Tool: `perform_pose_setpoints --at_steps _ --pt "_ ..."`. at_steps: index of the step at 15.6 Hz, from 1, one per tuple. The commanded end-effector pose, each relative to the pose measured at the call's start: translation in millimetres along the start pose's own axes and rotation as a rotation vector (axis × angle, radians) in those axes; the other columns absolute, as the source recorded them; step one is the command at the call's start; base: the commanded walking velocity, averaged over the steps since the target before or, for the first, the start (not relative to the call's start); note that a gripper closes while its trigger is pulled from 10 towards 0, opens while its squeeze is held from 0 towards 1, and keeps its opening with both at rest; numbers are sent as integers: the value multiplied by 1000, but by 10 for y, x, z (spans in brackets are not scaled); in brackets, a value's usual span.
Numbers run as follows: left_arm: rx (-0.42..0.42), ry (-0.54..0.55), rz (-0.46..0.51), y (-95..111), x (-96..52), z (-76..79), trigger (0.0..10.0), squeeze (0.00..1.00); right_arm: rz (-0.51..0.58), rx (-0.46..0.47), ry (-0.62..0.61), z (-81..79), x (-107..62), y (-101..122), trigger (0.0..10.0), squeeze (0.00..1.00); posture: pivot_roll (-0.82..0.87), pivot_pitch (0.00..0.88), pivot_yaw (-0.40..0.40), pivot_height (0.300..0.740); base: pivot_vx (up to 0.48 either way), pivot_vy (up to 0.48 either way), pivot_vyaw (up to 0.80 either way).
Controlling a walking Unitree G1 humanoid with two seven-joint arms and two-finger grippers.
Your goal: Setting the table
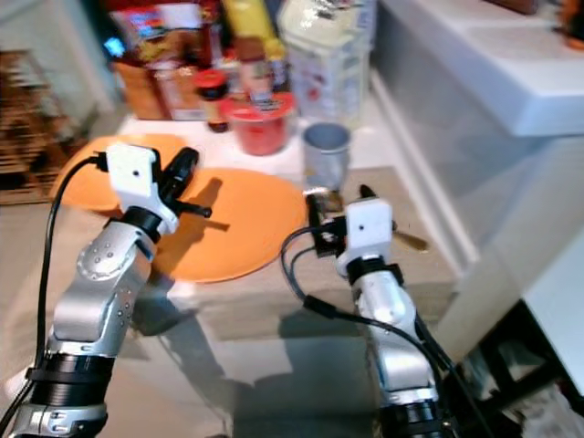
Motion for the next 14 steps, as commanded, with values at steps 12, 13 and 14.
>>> perform_pose_setpoints --at_steps 12,13,14 --pt "32 -163 -99 137 -59 -44 10000 0 8 40 35 28 71 155 10000 0 -89 0 92 740 0 0 0" --pt "30 -175 -95 171 -79 -29 10000 0 5 42 38 15 69 152 10000 0 -85 0 91 740 0 0 0" --pt "29 -180 -90 206 -98 -24 10000 0 2 42 40 7 67 141 10000 0 -81 0 91 740 0 0 0"
Point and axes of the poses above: a point about 5 cm out from each wrist's last joint towards the gripper, its own x axis pointing out of the wrist towards the gripper, its own y axis along the axis of the wrist's last joint, z = x × y, the point moved 1 cm from there along x, pointing out of the wrist towards the gripper, and after that the axes turned 9 degrees about x, right-handed, at the moved point
